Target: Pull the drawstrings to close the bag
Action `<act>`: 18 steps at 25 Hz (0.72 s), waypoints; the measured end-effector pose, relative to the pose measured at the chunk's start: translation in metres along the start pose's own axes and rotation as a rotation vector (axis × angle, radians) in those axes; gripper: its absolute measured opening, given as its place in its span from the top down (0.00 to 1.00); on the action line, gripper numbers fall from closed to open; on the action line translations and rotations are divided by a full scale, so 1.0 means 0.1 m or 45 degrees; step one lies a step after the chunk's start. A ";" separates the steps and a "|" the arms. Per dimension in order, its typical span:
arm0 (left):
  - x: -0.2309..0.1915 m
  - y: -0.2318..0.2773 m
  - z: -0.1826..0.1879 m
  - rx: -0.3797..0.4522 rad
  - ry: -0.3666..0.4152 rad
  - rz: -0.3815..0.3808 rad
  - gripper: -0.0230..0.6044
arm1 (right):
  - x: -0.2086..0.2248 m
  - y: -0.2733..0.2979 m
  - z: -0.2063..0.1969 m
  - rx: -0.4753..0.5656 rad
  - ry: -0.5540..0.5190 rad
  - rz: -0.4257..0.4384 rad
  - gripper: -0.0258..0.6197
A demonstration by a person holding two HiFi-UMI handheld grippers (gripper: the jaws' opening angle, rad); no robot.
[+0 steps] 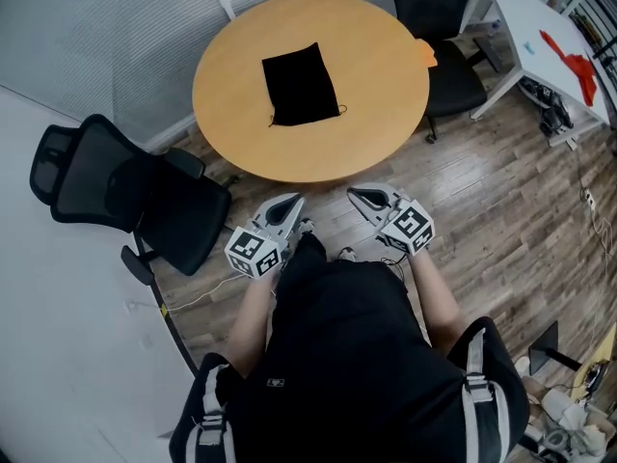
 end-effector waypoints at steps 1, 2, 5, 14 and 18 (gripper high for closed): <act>0.00 0.01 0.00 -0.001 0.000 0.007 0.94 | 0.02 -0.01 0.00 -0.004 -0.002 0.003 0.87; 0.00 0.02 0.00 0.000 0.000 0.015 0.94 | 0.04 -0.01 -0.01 -0.007 -0.004 0.005 0.87; -0.02 0.04 -0.01 0.010 0.001 0.041 0.94 | 0.08 -0.03 -0.02 -0.015 -0.017 0.011 0.87; -0.15 0.08 -0.05 0.031 0.013 0.133 0.94 | 0.25 -0.06 -0.18 -0.074 -0.032 0.002 0.87; -0.31 0.07 -0.07 0.096 -0.077 0.114 0.94 | 0.37 0.02 -0.23 -0.102 -0.013 -0.008 0.87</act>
Point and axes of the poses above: the fingertips, and each gripper's own axes: y forward along the fingers, x to its right, z out of its top, the point moved 8 cm from there along -y, backward along the fingers, and after that the axes turned 1 degree about x, right-handed, at the moved point
